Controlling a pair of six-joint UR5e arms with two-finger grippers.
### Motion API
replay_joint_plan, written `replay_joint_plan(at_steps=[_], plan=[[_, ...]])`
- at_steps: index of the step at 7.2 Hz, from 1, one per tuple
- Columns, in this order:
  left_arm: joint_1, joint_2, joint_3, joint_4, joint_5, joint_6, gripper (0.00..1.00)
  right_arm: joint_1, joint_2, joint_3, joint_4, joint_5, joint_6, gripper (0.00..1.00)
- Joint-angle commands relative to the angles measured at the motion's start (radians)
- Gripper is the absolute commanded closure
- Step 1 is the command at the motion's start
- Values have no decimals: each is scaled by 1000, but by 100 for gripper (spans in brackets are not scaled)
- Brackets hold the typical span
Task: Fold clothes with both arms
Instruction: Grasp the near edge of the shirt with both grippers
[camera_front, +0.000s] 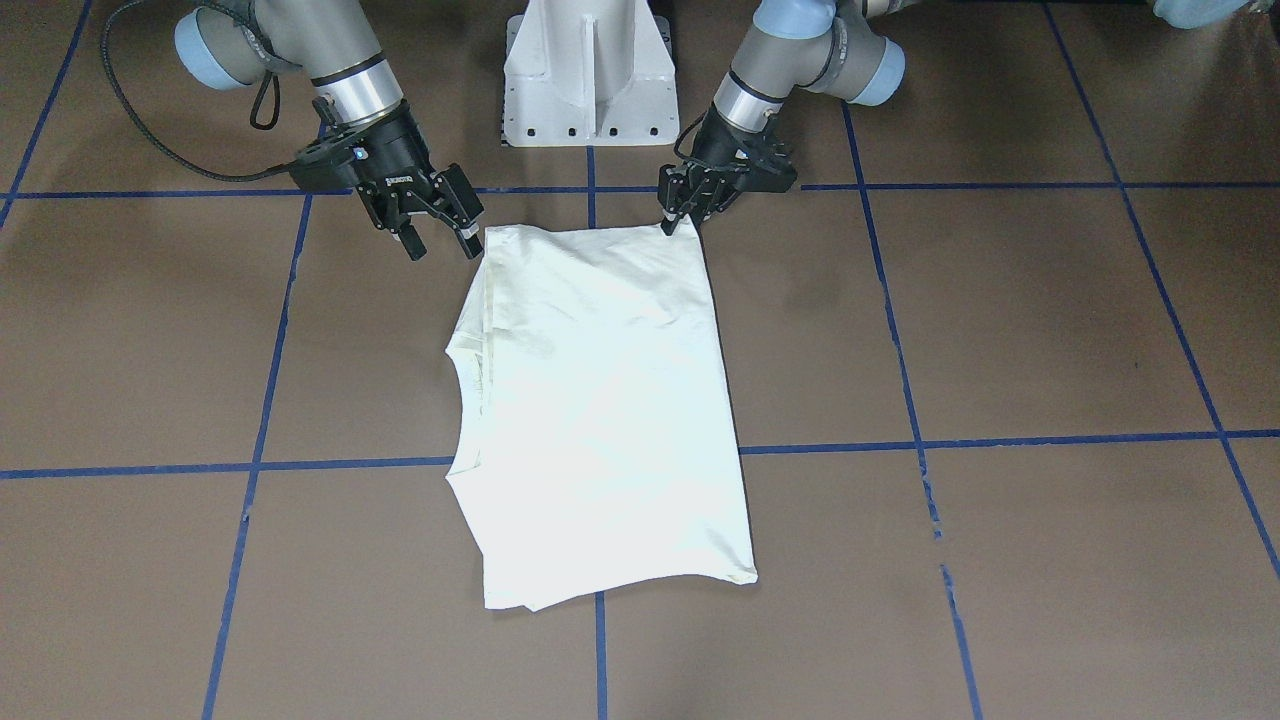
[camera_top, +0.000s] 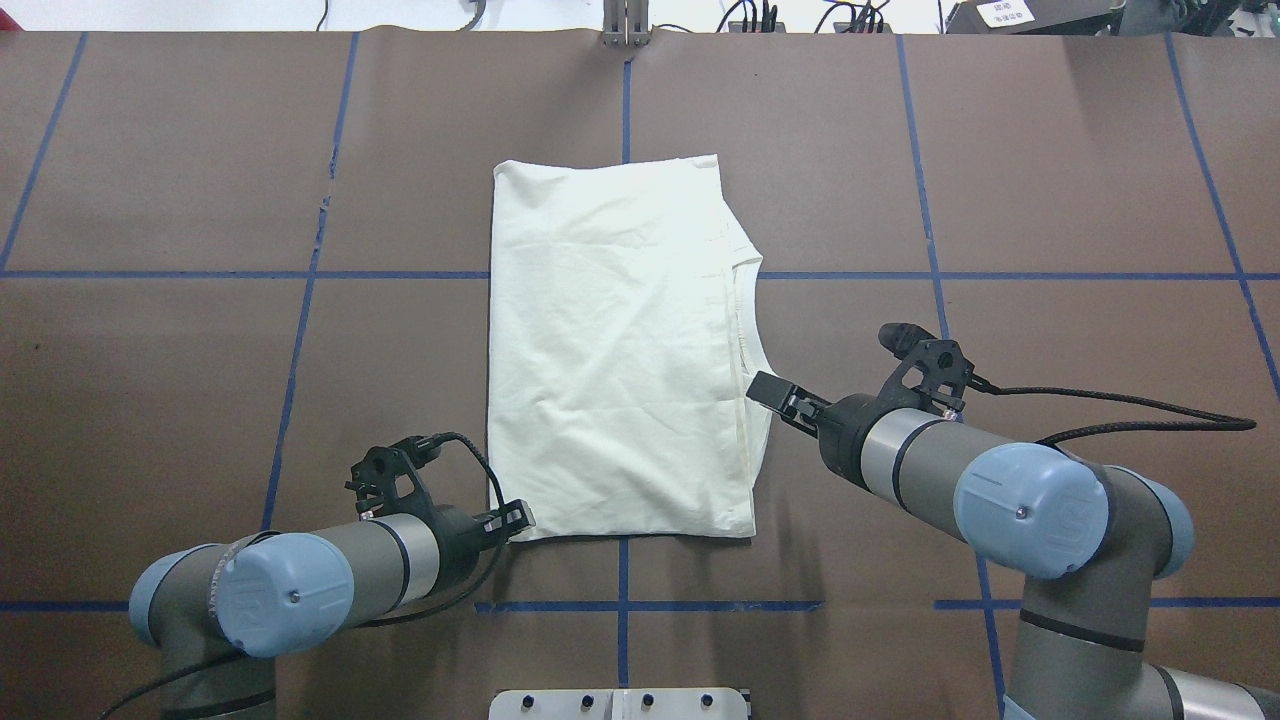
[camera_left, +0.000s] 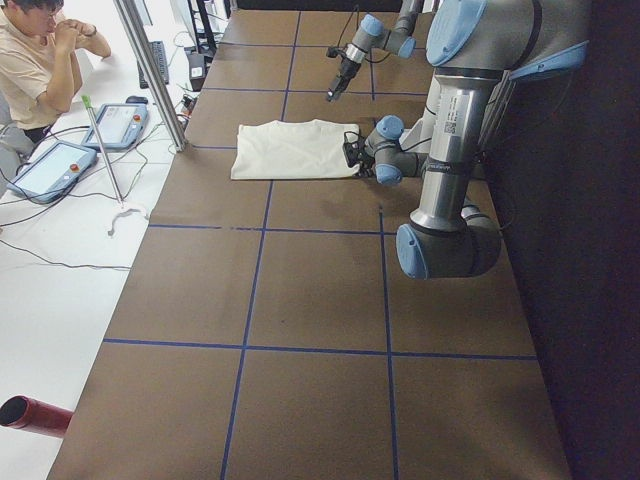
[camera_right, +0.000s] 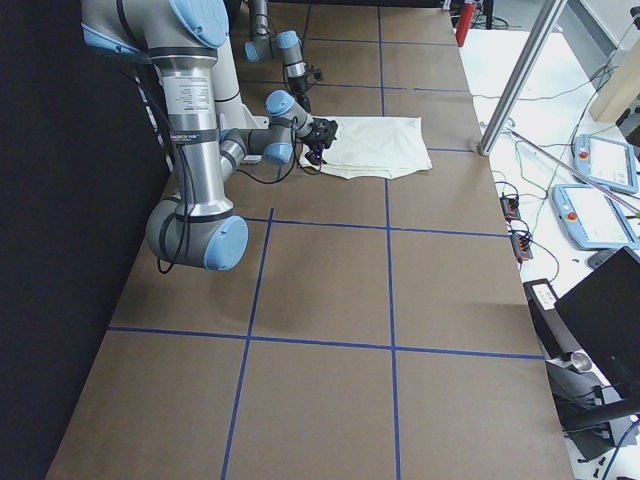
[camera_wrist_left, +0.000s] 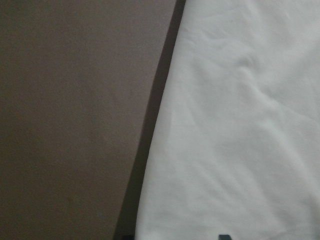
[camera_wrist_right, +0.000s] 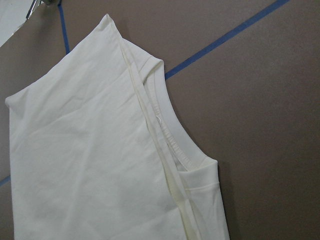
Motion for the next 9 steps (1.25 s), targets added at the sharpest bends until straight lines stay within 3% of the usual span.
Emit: replay_joint_plan(at_steps=[1, 2, 3, 4, 5, 9], plan=[[3, 0, 0, 0, 14, -2, 100, -3, 6, -22, -3, 0, 15, 1], [3, -3, 0, 0, 13, -2, 100, -8, 28, -43, -18, 3, 81, 5], [5, -6, -3, 0, 13, -2, 100, -9, 81, -54, -105, 3, 110, 9], [3, -6, -6, 0, 14, -4, 100, -20, 168, -60, -276, 0, 159, 10], [5, -8, -11, 0, 13, -2, 100, -32, 204, -68, -375, 0, 166, 10], [6, -8, -16, 0, 13, -2, 100, -100, 198, -131, -380, -8, 209, 16]])
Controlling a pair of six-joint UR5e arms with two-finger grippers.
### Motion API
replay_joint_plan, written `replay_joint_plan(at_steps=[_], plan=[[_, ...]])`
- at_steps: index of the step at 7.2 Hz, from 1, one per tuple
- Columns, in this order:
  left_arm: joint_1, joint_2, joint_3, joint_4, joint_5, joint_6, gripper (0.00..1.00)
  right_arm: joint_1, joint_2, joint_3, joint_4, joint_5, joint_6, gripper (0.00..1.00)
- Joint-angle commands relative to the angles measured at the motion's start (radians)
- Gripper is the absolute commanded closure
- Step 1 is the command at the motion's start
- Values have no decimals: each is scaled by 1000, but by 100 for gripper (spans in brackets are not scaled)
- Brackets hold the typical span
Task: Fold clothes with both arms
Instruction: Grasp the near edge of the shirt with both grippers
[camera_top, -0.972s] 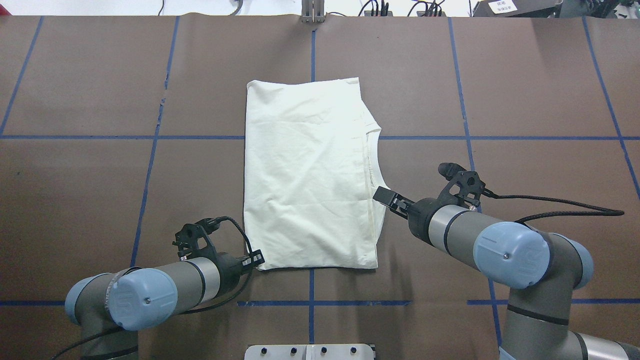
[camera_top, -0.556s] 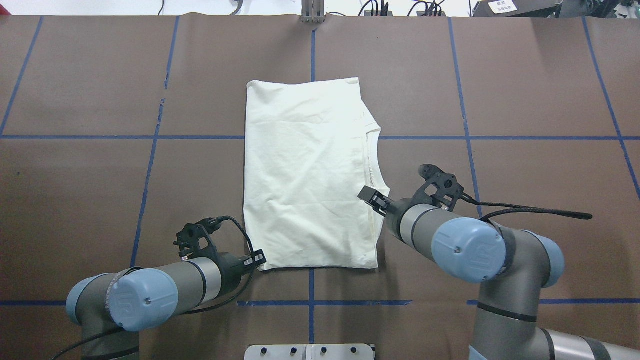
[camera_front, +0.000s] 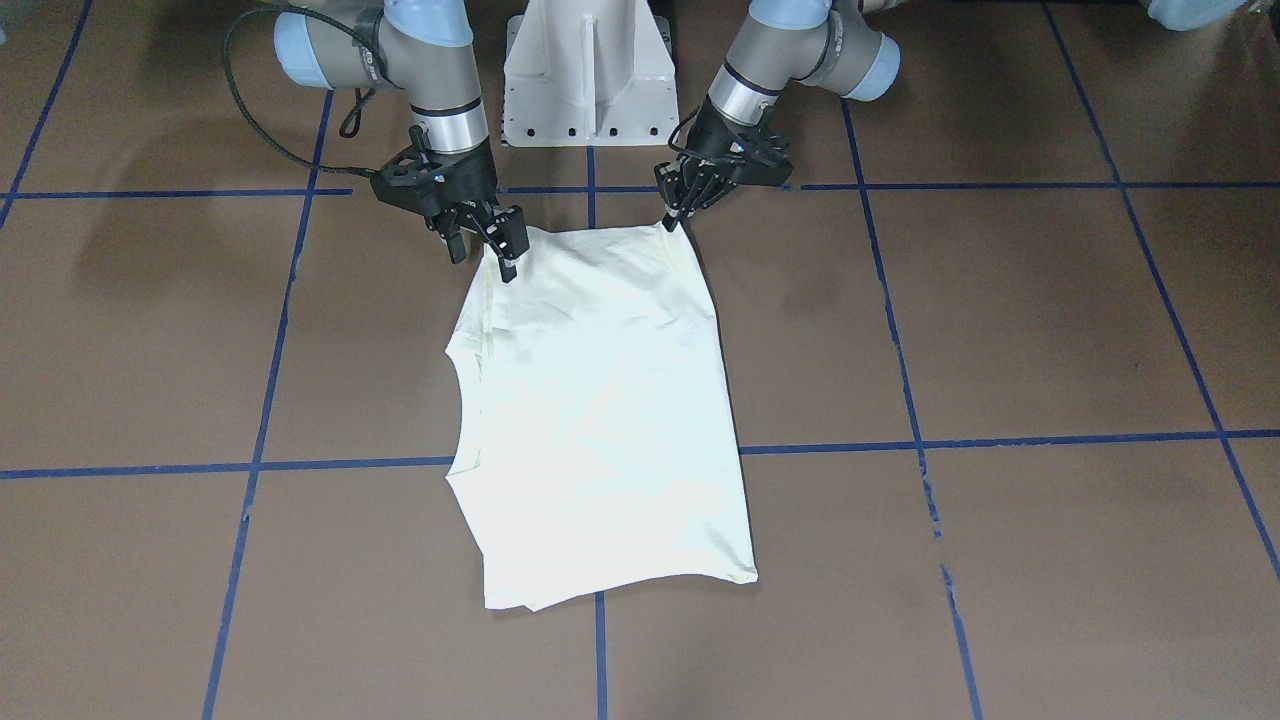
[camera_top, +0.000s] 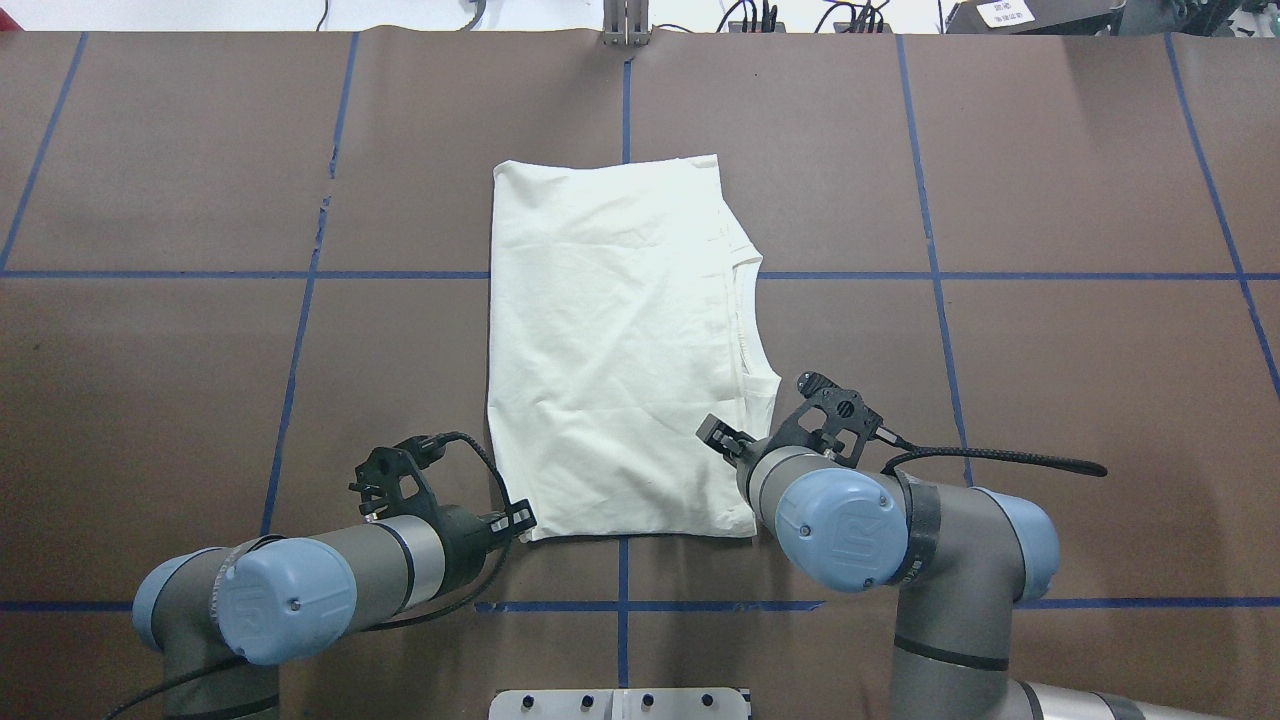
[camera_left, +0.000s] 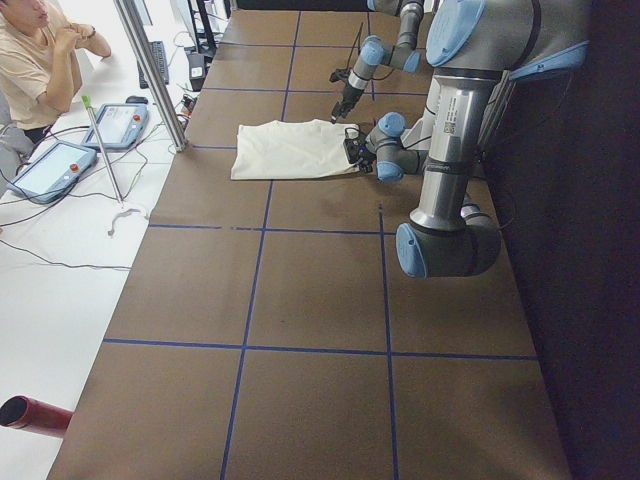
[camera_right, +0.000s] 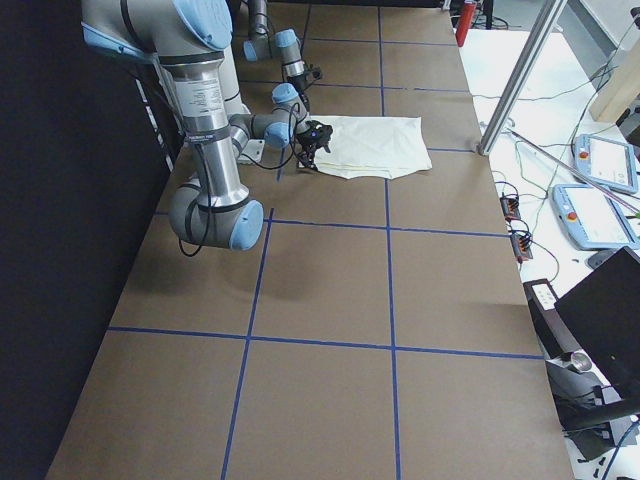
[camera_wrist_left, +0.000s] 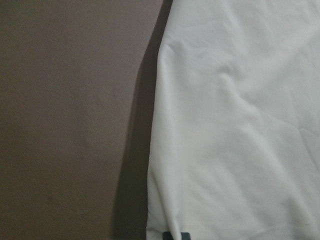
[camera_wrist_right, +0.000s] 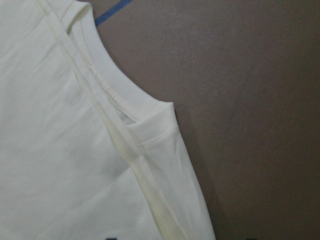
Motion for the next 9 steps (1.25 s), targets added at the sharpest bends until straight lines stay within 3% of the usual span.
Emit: replay_joint_plan(at_steps=[1, 3, 4, 6, 9], plan=[[1, -1, -2, 0, 0, 0, 100, -31, -2, -7, -6, 1, 4, 16], [1, 1, -2, 0, 0, 0, 100, -43, -1, -7, -39, 1, 2, 19], [1, 1, -2, 0, 0, 0, 100, -43, 5, -4, -39, 1, 4, 27], [1, -1, -2, 0, 1, 0, 100, -43, 16, -4, -36, -1, 10, 74], [1, -1, -3, 0, 2, -2, 100, -50, 13, -7, -38, -10, 14, 75]])
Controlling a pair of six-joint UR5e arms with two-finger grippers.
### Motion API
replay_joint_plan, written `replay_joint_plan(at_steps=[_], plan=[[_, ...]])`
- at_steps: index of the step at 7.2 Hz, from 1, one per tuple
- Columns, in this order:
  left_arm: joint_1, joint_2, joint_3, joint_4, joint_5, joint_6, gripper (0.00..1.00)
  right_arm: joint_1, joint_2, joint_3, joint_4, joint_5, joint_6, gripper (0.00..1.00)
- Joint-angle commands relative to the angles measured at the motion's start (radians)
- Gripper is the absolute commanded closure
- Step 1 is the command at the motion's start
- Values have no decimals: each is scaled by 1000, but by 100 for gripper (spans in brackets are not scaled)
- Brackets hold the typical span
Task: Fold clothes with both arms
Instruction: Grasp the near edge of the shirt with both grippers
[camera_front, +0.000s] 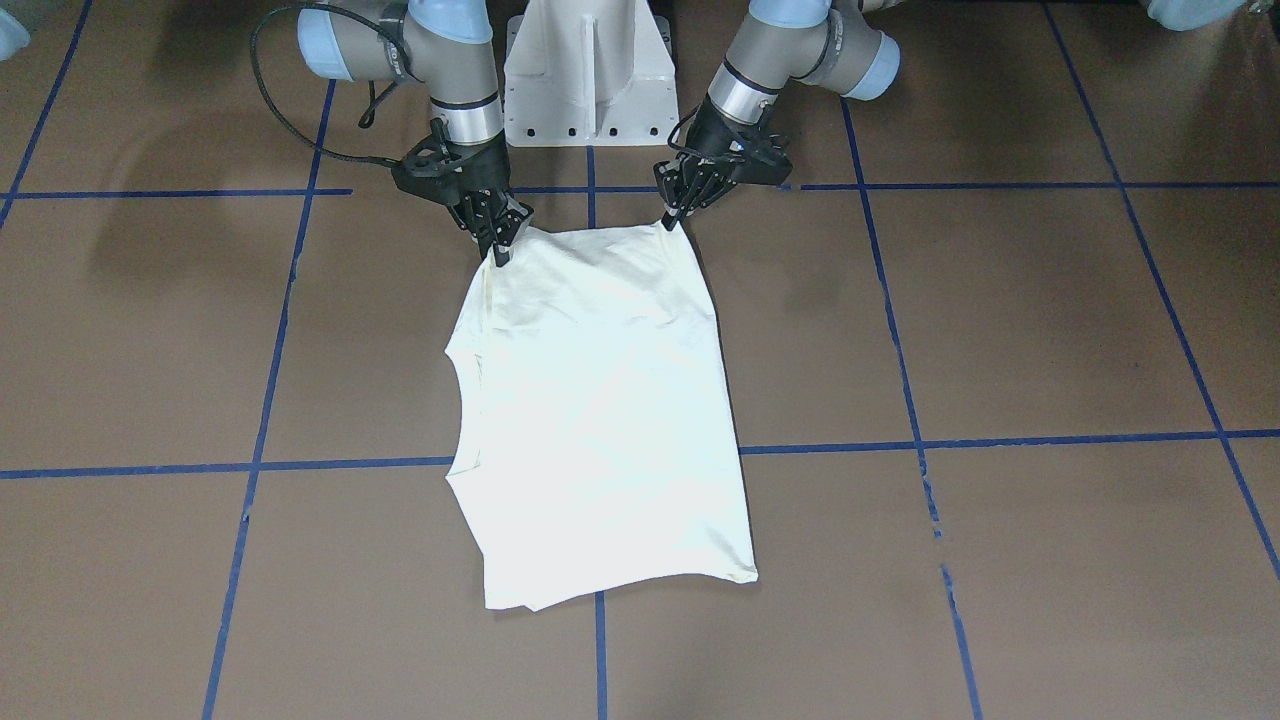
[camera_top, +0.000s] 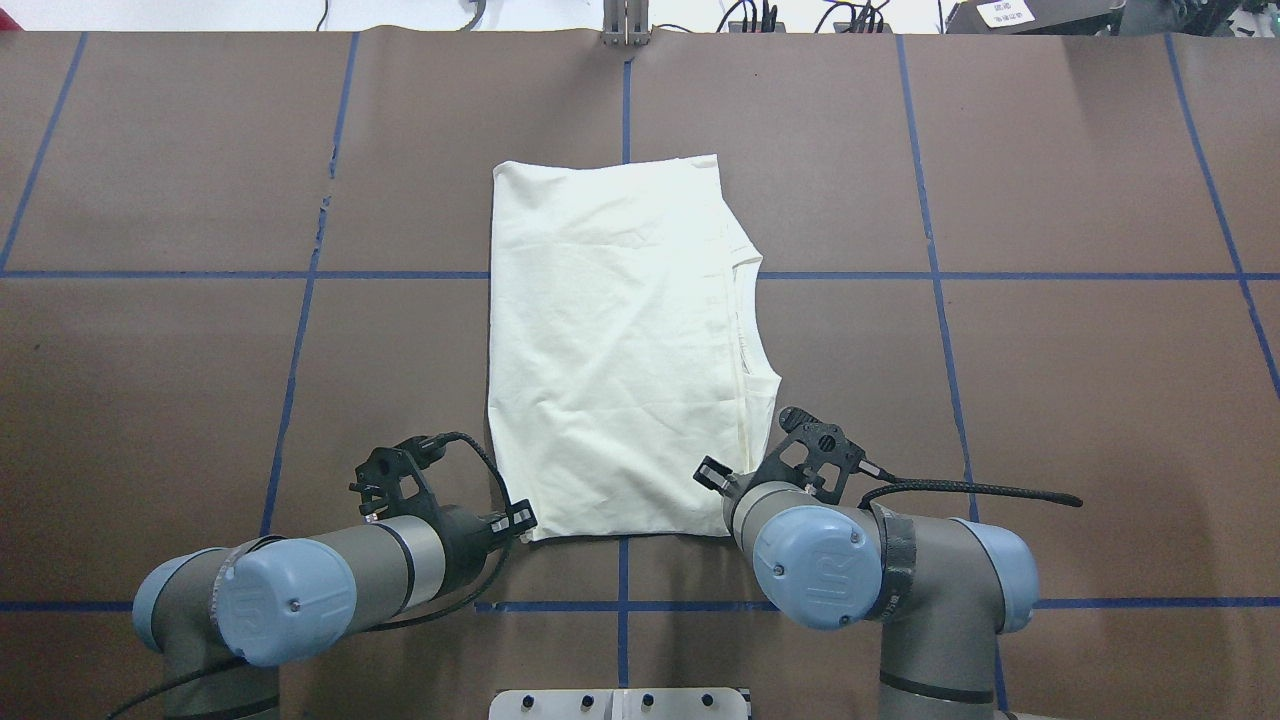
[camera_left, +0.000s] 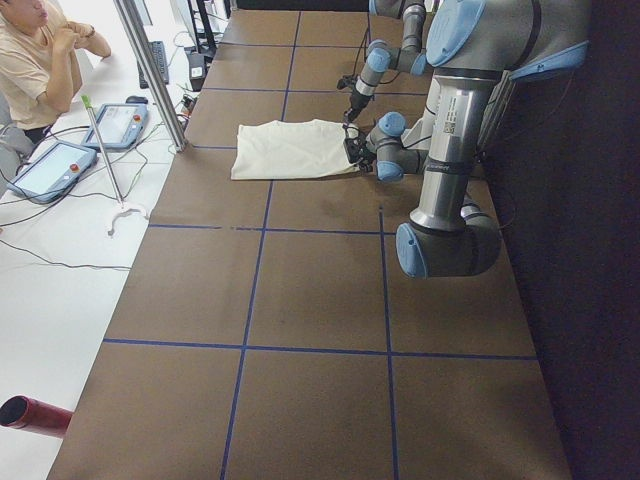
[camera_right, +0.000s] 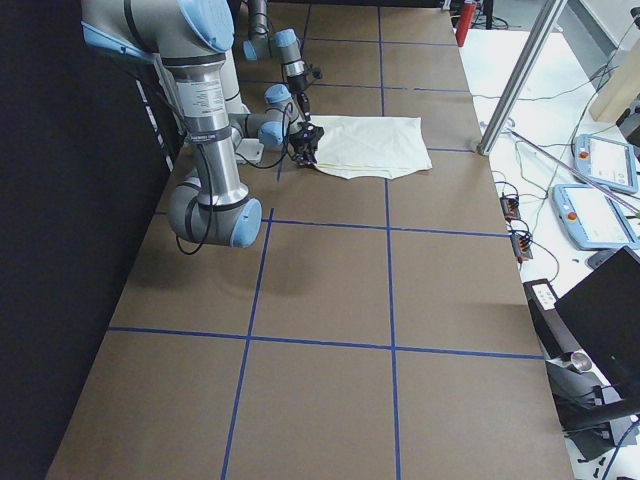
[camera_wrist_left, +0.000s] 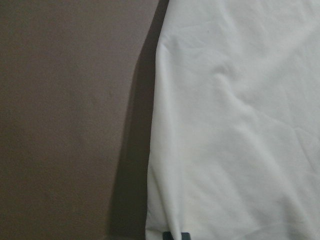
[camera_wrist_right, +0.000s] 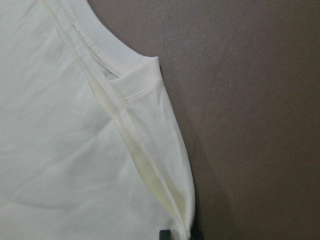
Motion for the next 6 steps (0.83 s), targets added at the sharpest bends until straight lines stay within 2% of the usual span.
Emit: replay_joint_plan(at_steps=[1, 3, 4, 6], plan=[[0, -2, -1, 0, 0, 1, 100, -2, 1, 7, 0, -3, 0, 99], [-2, 4, -36, 2, -9, 15, 100, 8, -1, 39, 0, -12, 0, 100], [-15, 14, -134, 65, -56, 33, 100, 18, -19, 127, -11, -4, -9, 100], [-11, 1, -447, 418, -105, 38, 100, 17, -30, 375, -240, 17, -5, 100]])
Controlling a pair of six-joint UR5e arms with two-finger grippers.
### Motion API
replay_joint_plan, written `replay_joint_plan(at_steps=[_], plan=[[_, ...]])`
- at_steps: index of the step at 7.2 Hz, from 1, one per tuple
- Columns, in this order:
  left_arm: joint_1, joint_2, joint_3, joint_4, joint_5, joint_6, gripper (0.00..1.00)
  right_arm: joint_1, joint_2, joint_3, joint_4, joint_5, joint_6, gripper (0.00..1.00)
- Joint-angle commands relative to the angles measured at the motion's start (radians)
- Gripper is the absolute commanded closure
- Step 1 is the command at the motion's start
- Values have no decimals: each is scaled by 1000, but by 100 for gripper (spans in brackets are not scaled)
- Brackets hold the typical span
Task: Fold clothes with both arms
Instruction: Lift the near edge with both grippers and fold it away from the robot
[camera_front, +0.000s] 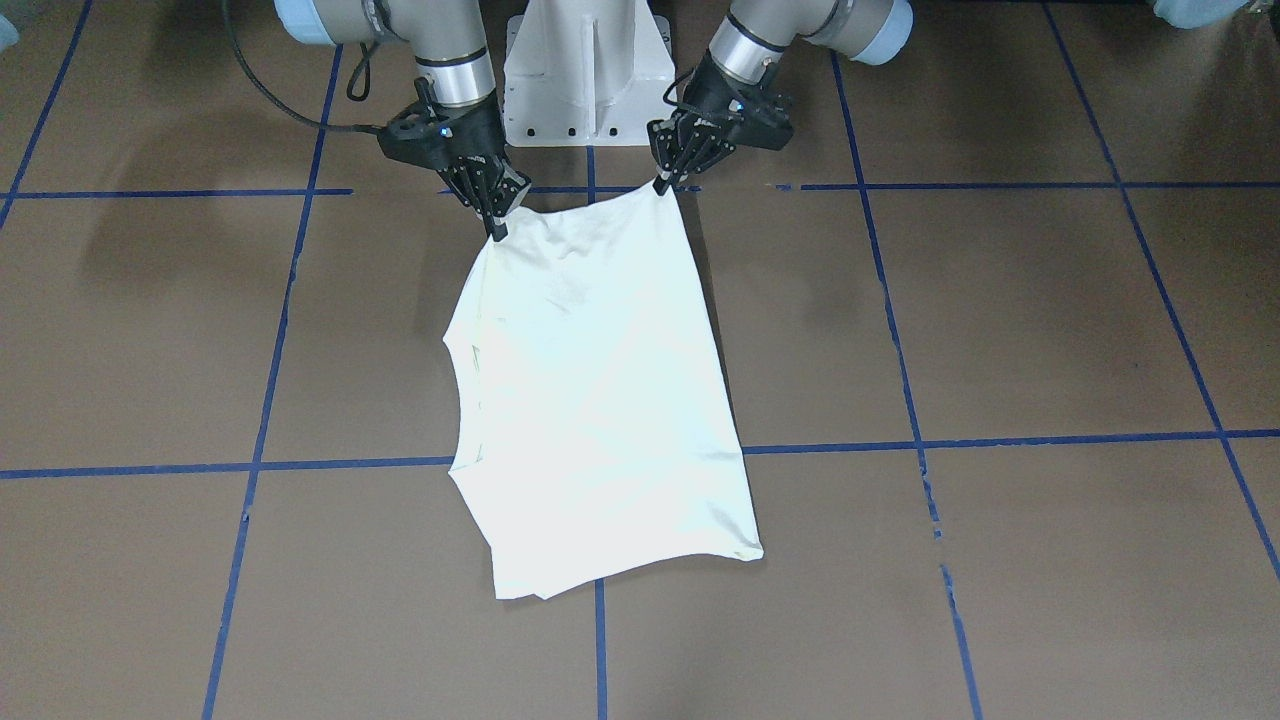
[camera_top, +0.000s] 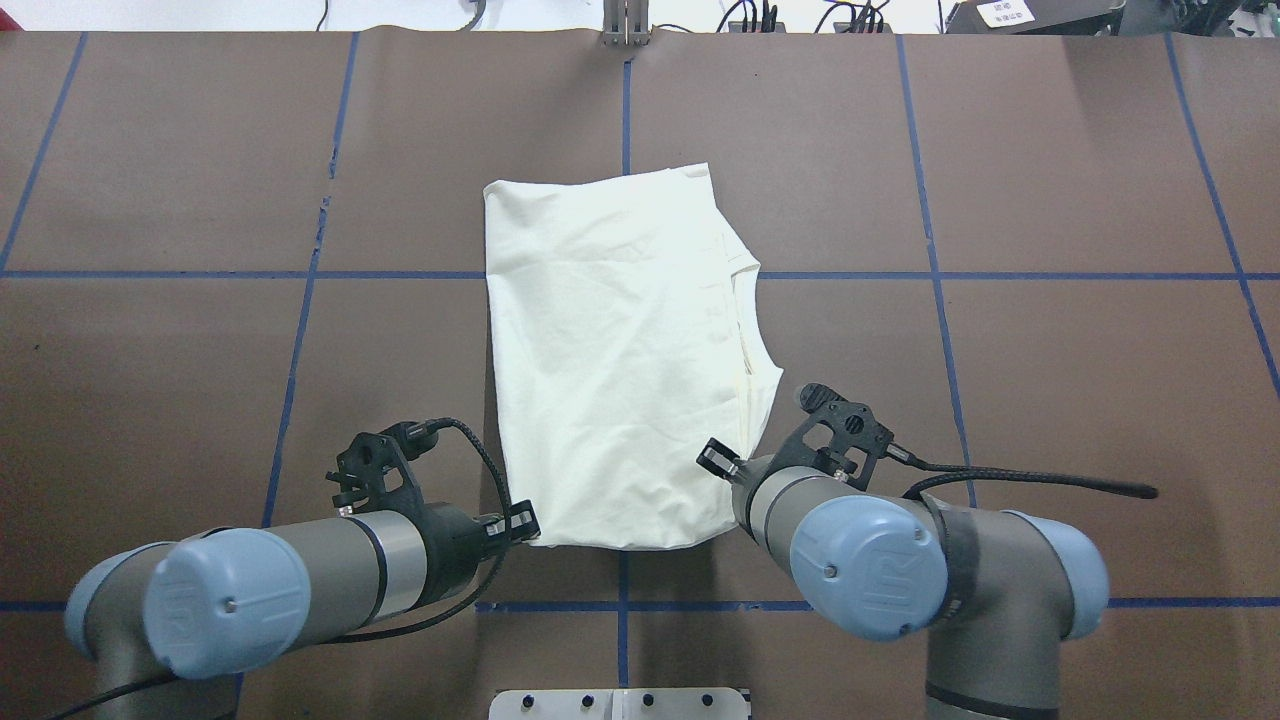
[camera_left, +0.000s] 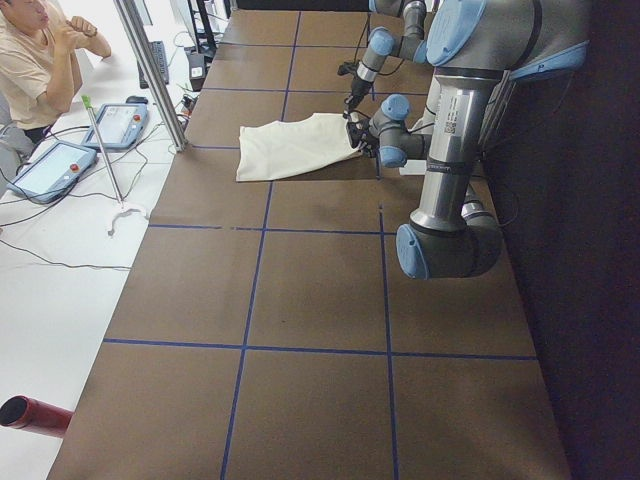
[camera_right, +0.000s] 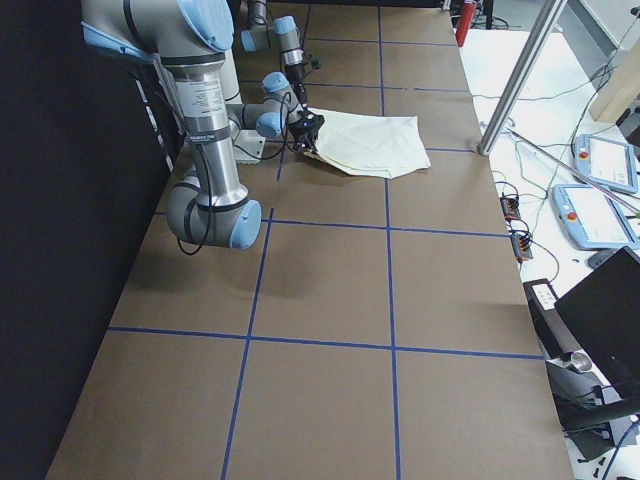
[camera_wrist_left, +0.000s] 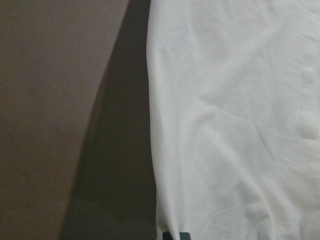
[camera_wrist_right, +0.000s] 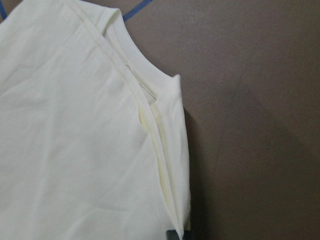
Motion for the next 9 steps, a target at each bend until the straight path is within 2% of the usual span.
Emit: replay_joint_plan(at_steps=[1, 2, 4, 6, 7, 9], plan=[[4, -15, -331, 366, -50, 4, 100, 0, -6, 258, -230, 63, 7, 100], [6, -43, -389, 471, -70, 4, 100, -4, -4, 263, -245, 69, 8, 100], [-22, -89, -316, 483, -74, 53, 100, 19, 31, 158, -239, 66, -7, 100], [-172, -152, -168, 478, -82, 201, 100, 105, 138, 20, -239, 72, -44, 100], [-224, -178, -87, 472, -82, 254, 100, 143, 184, -70, -194, 72, -47, 100], [-273, -236, 44, 462, -81, 296, 100, 194, 212, -276, 7, 74, -86, 100]])
